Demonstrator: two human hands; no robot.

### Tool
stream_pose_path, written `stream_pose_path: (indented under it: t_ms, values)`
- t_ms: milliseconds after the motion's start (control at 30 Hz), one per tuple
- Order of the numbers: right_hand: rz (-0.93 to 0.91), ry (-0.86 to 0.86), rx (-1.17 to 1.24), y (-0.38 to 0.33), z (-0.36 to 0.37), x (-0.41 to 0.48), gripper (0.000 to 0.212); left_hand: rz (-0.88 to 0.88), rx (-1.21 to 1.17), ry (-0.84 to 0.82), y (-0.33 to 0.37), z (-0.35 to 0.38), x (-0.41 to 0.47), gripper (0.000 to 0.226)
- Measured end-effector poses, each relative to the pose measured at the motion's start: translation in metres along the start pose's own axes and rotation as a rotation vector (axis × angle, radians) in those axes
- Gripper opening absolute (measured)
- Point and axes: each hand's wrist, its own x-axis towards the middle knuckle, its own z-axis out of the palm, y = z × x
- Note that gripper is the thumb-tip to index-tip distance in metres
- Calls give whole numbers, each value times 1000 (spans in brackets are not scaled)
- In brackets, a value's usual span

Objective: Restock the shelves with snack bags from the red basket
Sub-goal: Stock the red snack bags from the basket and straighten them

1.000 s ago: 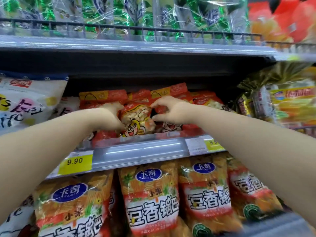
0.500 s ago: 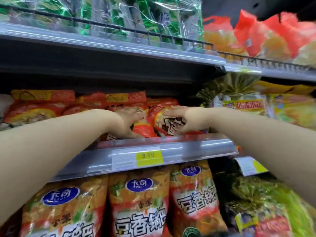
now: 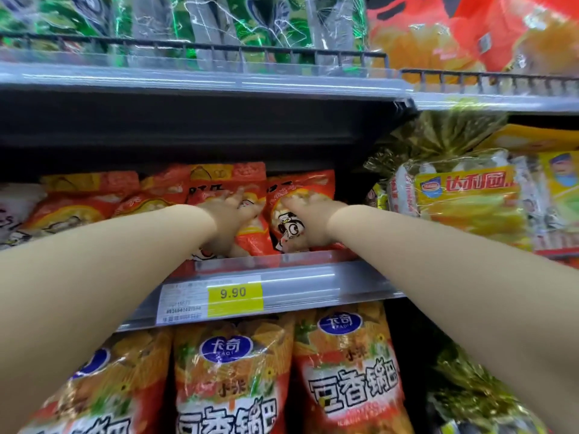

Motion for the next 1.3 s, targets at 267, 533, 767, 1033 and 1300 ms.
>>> stream_pose_path:
  t_ms: [267, 533, 767, 1033, 1300]
  values:
    - [-77, -207, -39, 17, -30, -19, 89, -60, -383, -232, -12, -21, -19, 142]
    - [-71, -40, -226, 9, -9, -9, 85, -114, 4, 3, 19, 4, 10, 107]
    - [-20, -83, -105, -15, -31, -21, 82, -9, -535, 119, 1, -2, -19, 104]
    - [-232, 295, 62, -125, -48, -7, 48, -148, -585, 346, -125, 22, -93, 43]
    - [-221, -72, 32, -202, -37, 22, 64, 63, -264, 90, -174, 55, -109, 64]
